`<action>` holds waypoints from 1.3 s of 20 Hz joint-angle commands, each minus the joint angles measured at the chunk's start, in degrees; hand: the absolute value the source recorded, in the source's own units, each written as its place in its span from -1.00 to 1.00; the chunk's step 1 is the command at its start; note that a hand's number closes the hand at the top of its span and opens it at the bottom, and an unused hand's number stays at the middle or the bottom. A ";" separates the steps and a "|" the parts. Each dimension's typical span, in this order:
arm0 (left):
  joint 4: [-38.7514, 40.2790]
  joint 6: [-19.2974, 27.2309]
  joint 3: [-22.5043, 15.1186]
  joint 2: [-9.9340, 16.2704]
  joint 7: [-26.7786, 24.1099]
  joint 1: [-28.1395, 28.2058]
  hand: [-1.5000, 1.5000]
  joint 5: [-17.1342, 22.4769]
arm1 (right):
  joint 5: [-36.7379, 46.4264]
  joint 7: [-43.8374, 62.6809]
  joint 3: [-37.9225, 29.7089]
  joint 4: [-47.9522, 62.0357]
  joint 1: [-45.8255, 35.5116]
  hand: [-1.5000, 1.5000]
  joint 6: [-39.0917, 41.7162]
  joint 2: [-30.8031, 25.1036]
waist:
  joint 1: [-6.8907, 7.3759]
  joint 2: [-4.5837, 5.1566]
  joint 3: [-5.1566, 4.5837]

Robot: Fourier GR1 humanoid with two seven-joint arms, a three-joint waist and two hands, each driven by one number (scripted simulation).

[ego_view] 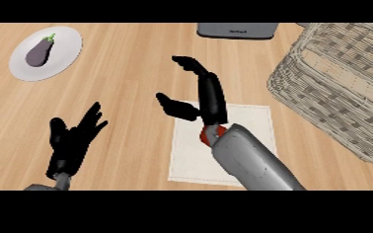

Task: Pick the bell pepper from the placemat and place it in the basket

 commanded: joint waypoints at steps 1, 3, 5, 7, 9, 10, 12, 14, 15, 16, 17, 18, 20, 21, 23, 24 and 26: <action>3.31 0.34 -1.36 0.03 2.53 3.66 0.00 -0.52 | 10.19 13.30 4.13 9.35 -6.28 -1.00 -5.21 0.34 | -1.63 -0.30 -0.69; 3.14 -0.54 0.09 1.65 1.40 5.16 0.00 0.14 | 14.48 19.04 4.58 13.44 -9.00 -1.00 -3.28 -5.03 | -2.03 -0.91 -0.97; 3.34 -0.02 -0.06 1.25 2.25 4.86 0.00 0.07 | 17.43 25.99 6.02 14.96 -12.93 -1.00 1.04 -7.69 | -3.77 -1.54 -1.05; 2.95 0.04 0.63 2.07 2.10 6.01 0.00 0.15 | 19.76 32.91 7.60 15.06 -17.33 -1.00 6.34 -9.02 | -4.19 -2.03 -0.94; 3.08 1.04 0.80 0.98 2.52 5.72 0.00 0.43 | 20.25 38.75 8.85 14.70 -22.17 -1.00 14.15 -9.98 | -4.89 -2.25 -0.97; 2.67 0.21 0.32 1.30 2.37 7.45 0.00 0.61 | 20.42 42.01 9.11 14.02 -23.95 -1.00 17.09 -10.32 | -4.85 -2.43 -0.88; 2.19 0.94 1.44 1.31 2.93 7.12 0.00 1.27 | 19.40 47.88 9.07 11.10 -28.32 -1.00 24.10 -10.51 | -5.63 -2.65 -0.71; 1.29 0.61 0.91 1.97 2.54 8.25 0.00 0.57 | 17.10 53.40 8.56 9.17 -32.61 -1.00 31.87 -10.07 | -5.16 -2.52 -0.57; 1.21 0.99 1.07 1.70 3.26 7.27 0.00 0.72 | 14.76 55.70 7.50 8.36 -34.50 -1.00 36.18 -10.07 | -5.55 -2.39 -0.54; 0.96 0.67 1.38 2.18 2.58 8.95 0.00 0.91 | 12.88 57.87 6.91 7.19 -35.21 -1.00 39.57 -10.35 | -5.27 -2.43 -0.48; 1.45 0.69 1.30 1.41 1.82 8.86 0.00 0.97 | 11.42 60.46 7.28 6.08 -35.14 -1.00 42.46 -9.33 | -5.50 -2.02 -0.46; 0.69 0.93 1.57 1.92 2.18 8.79 0.00 0.88 | 8.03 61.81 5.91 5.21 -35.91 -1.00 46.30 -9.21 | -5.62 -2.26 -0.41; 1.36 1.32 0.61 0.13 0.41 9.42 0.00 0.28 | 4.60 65.96 4.23 4.47 -38.39 -1.00 51.64 -9.89 | -5.64 -1.76 -0.43; 1.02 -0.64 2.27 2.69 1.61 9.09 0.00 1.63 | 2.72 67.11 3.62 3.62 -38.13 -1.00 53.95 -10.95 | -5.92 -1.69 -0.35; 0.92 0.11 1.49 1.36 1.24 9.13 0.00 1.08 | 0.40 71.22 3.35 1.70 -39.41 -1.00 56.49 -10.60 | -6.08 -1.58 -0.33; 1.99 0.82 1.97 1.39 0.17 9.60 0.00 0.43 | -0.74 71.81 3.77 0.76 -38.34 -1.00 57.41 -11.17 | -6.35 -1.48 -0.32; 0.78 0.48 1.29 1.14 0.94 10.29 0.00 0.69 | -3.47 73.58 3.30 -1.37 -39.46 -1.00 59.64 -12.88 | -6.61 -1.70 -0.28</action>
